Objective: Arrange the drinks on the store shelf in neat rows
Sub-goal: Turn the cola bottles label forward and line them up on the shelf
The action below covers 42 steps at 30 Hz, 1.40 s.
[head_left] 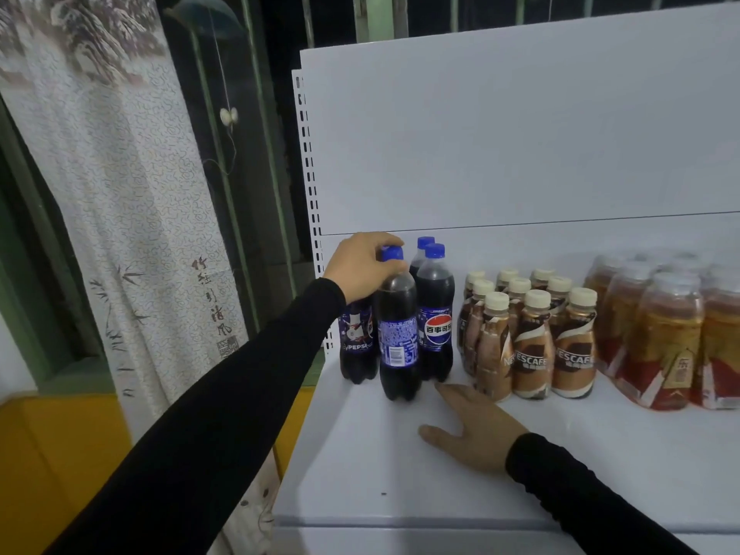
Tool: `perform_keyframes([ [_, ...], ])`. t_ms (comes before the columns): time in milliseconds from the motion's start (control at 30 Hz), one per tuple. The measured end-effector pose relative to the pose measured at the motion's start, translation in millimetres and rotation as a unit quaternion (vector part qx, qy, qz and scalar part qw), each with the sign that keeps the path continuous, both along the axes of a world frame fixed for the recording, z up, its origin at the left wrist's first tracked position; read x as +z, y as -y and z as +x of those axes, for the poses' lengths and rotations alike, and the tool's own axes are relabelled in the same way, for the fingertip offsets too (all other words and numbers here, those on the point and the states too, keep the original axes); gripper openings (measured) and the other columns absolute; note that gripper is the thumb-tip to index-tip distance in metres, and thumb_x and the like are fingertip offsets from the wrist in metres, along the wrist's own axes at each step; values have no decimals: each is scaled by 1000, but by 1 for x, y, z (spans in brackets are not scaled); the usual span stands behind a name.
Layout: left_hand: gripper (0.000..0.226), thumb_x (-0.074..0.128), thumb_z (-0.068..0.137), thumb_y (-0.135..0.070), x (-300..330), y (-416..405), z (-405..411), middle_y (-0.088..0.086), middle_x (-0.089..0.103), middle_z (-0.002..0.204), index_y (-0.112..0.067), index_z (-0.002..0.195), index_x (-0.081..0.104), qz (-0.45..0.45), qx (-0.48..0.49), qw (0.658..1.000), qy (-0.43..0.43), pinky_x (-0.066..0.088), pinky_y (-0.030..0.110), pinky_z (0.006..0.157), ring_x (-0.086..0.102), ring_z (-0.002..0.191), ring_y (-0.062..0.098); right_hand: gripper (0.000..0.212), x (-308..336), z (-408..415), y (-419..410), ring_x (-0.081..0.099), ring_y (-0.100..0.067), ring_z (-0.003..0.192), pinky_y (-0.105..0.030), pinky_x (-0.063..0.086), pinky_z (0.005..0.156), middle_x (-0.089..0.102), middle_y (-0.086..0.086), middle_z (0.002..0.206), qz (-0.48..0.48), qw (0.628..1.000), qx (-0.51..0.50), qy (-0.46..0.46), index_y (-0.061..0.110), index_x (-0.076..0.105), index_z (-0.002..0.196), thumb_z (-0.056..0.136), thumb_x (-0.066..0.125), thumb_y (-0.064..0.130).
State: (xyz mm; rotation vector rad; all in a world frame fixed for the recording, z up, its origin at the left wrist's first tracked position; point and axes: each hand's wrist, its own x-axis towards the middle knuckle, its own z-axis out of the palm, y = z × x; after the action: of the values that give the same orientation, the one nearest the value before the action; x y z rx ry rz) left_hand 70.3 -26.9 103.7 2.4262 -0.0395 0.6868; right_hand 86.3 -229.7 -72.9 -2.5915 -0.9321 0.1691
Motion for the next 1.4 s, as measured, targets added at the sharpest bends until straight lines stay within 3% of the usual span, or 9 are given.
perform_keyframes([
  [100,40,71,89,-24,1,-1,16,6,68,123,-17,128,66,6,28,1000,-7,50,37,101,63,108,23,86,-5,1,4,12,-17,150,-28,13,118,13,-1,164,-37,999,-7,-1,20,13,158,91,33,72],
  [233,38,71,89,-24,-3,-3,34,8,67,123,-16,126,67,15,53,998,-17,50,39,100,62,108,25,104,-8,0,7,4,-19,152,-32,4,120,7,-2,165,-79,997,6,15,21,14,158,76,16,85],
  [367,36,69,90,-19,-5,-3,45,9,64,126,-16,126,66,11,63,998,-13,49,33,100,60,109,23,81,-10,0,7,4,-20,151,-31,3,120,7,-2,165,-80,996,6,34,22,14,157,94,31,69],
  [800,41,66,92,-18,-3,-2,53,9,60,134,-13,133,61,42,68,997,-21,43,26,96,57,118,24,80,-11,2,6,5,-19,151,-31,4,120,8,0,165,-80,996,3,30,24,15,157,93,31,71],
  [900,45,63,94,-20,4,3,52,10,60,134,-14,138,56,60,61,996,-1,44,30,102,57,120,24,81,-12,1,6,5,-19,151,-31,4,120,8,0,165,-77,997,3,33,24,16,157,93,32,70],
  [1100,49,59,98,-33,12,28,59,8,59,138,-14,142,52,132,24,991,-7,42,30,103,56,123,23,81,-14,2,5,7,-18,151,-30,6,120,11,0,164,-62,998,-3,32,24,19,156,92,35,71],
  [1267,40,53,101,-36,8,46,69,11,65,121,-5,125,59,234,28,970,-56,46,36,94,58,111,29,81,-14,4,6,10,-18,150,-30,9,120,14,0,164,-48,999,-8,25,26,22,156,91,37,72],
  [1400,36,54,100,-31,7,49,66,10,64,124,-7,127,61,231,41,971,-39,44,32,93,57,113,27,79,-14,4,7,15,-17,149,-30,12,119,17,1,163,-30,999,-14,18,26,25,155,91,39,71],
])
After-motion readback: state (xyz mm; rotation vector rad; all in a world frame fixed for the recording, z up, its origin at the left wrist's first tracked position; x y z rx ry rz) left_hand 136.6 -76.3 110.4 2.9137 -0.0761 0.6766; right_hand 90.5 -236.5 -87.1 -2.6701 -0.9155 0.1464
